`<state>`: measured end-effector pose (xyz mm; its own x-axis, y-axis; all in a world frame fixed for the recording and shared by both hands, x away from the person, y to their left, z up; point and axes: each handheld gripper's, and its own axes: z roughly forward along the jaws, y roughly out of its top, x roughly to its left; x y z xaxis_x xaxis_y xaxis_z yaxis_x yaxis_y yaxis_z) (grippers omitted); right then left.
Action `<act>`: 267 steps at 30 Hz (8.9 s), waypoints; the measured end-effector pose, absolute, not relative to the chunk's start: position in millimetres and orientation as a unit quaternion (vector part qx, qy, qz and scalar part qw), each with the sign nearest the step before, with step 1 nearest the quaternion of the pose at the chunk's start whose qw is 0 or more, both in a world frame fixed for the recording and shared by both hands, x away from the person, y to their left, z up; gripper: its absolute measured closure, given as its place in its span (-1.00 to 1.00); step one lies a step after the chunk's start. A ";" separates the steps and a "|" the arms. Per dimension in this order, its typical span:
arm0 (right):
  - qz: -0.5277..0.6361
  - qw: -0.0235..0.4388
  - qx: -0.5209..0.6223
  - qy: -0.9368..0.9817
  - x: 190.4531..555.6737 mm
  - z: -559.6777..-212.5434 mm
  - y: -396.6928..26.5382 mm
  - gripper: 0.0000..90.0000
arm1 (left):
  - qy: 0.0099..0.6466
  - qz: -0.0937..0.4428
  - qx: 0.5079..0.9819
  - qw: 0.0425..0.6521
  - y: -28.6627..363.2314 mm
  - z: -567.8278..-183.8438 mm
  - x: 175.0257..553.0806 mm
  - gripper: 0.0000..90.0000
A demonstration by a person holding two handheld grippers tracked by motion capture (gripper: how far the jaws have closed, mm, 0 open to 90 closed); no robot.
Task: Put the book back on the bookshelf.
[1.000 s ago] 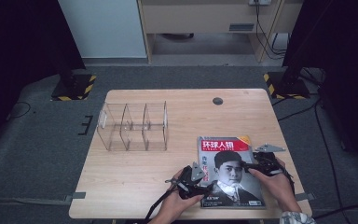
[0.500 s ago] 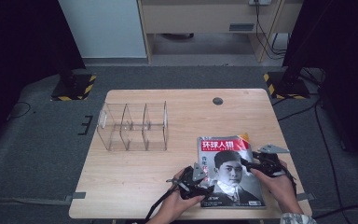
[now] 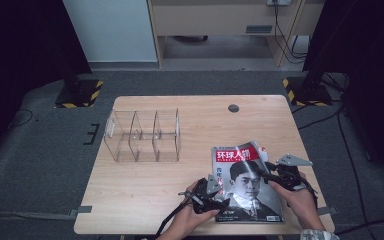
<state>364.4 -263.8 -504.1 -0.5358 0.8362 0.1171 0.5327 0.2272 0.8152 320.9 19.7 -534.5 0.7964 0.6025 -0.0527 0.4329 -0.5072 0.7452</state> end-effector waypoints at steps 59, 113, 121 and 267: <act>0.385 0.129 0.460 0.790 376.7 -526.7 -257.6 0.14 | 0.300 0.106 0.862 0.396 18.3 -534.5 324.6 -0.44; 0.529 0.113 0.423 0.727 363.2 -495.9 -265.2 0.95 | 0.369 0.073 0.822 0.427 39.8 -533.3 374.0 -0.82; 0.549 0.090 0.428 0.712 363.3 -497.8 -264.9 0.95 | 0.355 0.040 0.826 0.437 33.1 -536.1 372.8 -0.76; 0.374 0.157 0.467 0.786 375.3 -531.8 -255.2 0.11 | 0.320 0.061 0.854 0.406 -18.0 -485.7 447.7 0.11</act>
